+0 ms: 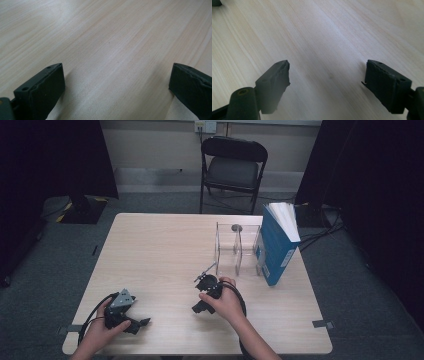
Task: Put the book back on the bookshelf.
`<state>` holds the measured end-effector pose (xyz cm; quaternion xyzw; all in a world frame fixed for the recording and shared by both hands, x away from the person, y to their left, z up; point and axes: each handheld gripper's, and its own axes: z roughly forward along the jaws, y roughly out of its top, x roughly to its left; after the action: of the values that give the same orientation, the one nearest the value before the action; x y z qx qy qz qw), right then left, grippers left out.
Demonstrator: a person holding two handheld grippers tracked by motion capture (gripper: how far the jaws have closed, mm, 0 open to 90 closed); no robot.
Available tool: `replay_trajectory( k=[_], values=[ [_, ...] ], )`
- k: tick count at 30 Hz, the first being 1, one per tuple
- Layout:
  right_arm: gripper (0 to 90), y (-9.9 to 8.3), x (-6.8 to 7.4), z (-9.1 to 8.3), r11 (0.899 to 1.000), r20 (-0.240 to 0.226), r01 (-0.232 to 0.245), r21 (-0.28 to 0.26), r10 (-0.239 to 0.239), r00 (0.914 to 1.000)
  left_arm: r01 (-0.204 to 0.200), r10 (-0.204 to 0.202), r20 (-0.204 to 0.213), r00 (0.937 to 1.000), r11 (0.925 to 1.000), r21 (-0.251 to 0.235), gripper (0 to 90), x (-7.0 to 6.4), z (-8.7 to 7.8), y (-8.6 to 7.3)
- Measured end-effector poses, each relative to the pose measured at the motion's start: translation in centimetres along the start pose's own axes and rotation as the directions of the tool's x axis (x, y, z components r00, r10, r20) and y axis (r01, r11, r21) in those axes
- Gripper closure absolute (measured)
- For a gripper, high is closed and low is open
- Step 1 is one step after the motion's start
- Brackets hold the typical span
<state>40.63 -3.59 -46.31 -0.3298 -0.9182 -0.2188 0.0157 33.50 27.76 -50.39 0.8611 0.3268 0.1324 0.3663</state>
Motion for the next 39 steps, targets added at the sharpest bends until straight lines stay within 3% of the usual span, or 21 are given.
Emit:
replay_trajectory(
  k=[3,15,22,32,39],
  values=[
    [18.7,0.2,0.2,0.5,1.000,-0.003,0.010,0.010,-0.010,0.9999,-0.001,0.001,0.000,1.0000,1.0000,0.001,0.0,0.0,0.0,0.0],
    [14.4,0.2,1.1,1.2,0.998,0.043,0.047,-0.032,-0.046,0.9980,0.001,-0.001,0.000,1.0000,1.0000,0.001,0.0,0.0,0.0,0.0],
    [13.8,-0.7,1.8,1.7,0.987,0.113,0.134,-0.085,-0.124,0.9858,0.000,0.000,0.000,1.0000,1.0000,0.000,0.0,0.0,0.0,0.0],
    [12.2,-1.9,1.9,2.0,0.971,0.139,0.161,-0.179,-0.137,0.9808,0.000,0.000,0.000,1.0000,1.0000,0.000,0.0,0.0,0.0,0.0],
    [12.0,-2.6,2.0,2.1,0.962,0.146,0.140,-0.233,-0.107,0.9835,0.001,-0.001,0.000,1.0000,1.0000,0.000,0.0,0.0,0.0,0.0]
  ],
)
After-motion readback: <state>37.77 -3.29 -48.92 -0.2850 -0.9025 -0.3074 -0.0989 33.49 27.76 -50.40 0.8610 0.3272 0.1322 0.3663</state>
